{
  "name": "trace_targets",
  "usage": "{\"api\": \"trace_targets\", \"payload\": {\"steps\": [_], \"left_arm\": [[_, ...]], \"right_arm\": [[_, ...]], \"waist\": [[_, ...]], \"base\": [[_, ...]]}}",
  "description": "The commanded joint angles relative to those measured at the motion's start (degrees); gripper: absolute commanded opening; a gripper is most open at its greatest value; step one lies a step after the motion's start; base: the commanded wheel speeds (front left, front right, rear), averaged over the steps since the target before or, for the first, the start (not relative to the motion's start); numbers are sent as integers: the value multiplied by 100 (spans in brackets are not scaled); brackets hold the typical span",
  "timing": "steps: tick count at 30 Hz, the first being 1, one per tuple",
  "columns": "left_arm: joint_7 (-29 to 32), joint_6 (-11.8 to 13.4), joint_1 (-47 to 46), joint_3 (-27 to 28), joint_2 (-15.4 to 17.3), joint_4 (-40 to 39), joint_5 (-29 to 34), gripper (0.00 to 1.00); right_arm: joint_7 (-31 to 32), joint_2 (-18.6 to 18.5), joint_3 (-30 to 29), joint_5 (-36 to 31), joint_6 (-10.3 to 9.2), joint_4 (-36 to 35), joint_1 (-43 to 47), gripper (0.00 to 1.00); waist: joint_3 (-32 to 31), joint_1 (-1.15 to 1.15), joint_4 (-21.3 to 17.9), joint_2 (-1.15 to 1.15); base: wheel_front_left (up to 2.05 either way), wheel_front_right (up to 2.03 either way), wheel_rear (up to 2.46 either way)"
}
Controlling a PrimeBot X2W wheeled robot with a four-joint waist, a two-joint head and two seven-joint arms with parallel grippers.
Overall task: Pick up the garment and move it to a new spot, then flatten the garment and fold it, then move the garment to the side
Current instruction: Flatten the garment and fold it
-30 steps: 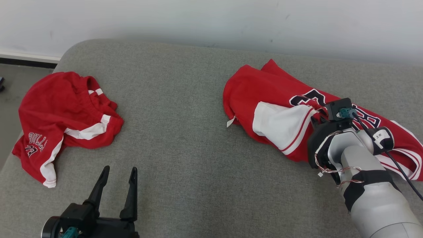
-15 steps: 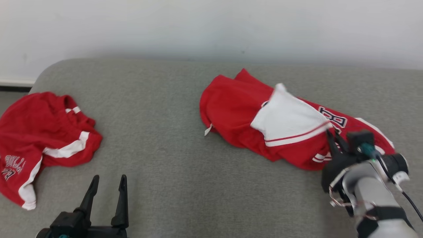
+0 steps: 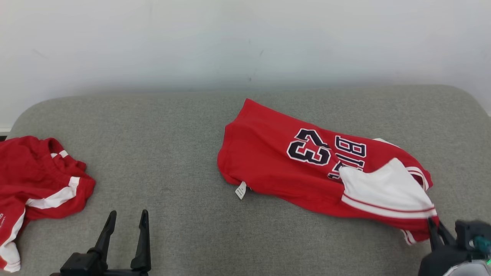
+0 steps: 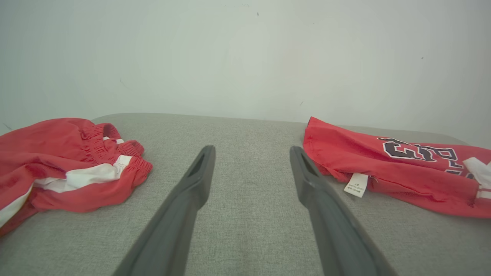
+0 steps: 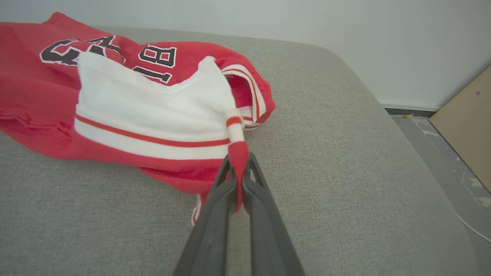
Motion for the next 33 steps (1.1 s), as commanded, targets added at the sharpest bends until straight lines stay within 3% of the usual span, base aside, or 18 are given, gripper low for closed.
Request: {"api": "trace_targets", "payload": {"steps": [1, 3, 4, 5, 6, 13, 23, 29, 33], "left_arm": [[-5, -6, 45, 18, -14, -20, 32, 100], [-5, -7, 59, 25, -23, -18, 33, 100], [-5, -9, 64, 29, -27, -14, 34, 100], [-5, -11, 71, 29, -30, -8, 36, 100], [-5, -14, 80, 31, -30, -2, 39, 100], [-5, -27, 173, 33, -37, 41, 62, 100], [-5, 26, 425, 214, -33, -32, 25, 100], [-5, 57, 580, 280, -41, -52, 28, 100], [-5, 82, 693, 302, -53, -81, 9, 100]], "right_arm": [[171, 125, -115, -64, -13, -303, 236, 0], [451, 233, -285, -110, -13, -617, 548, 0], [583, 277, -346, -146, -13, -704, 666, 13], [697, 306, -384, -170, -13, -770, 754, 85], [808, 347, -453, -188, -13, -810, 816, 100], [1063, 531, -788, -225, -13, -1117, 1016, 100], [-292, 620, -241, -8, -13, -1969, 846, 100], [-1152, 688, 394, 60, -13, -1808, 793, 100], [-1341, 731, 642, 27, -13, -1474, 743, 100]], "waist": [[-14, 1, -45, 0], [-10, 1, -70, 0], [-14, 1, -82, 0], [-21, 1, -89, 0], [-33, 1, -95, 0], [-188, 1, -109, 0], [-374, 1, -237, 0], [-484, 1, -330, 0], [-535, 1, -376, 0]], "base": [[0, 0, 0], [0, 0, 0], [0, 0, 0], [0, 0, 0], [0, 0, 0], [0, 0, 0], [0, 0, 0], [0, 0, 0], [0, 0, 0]]}}
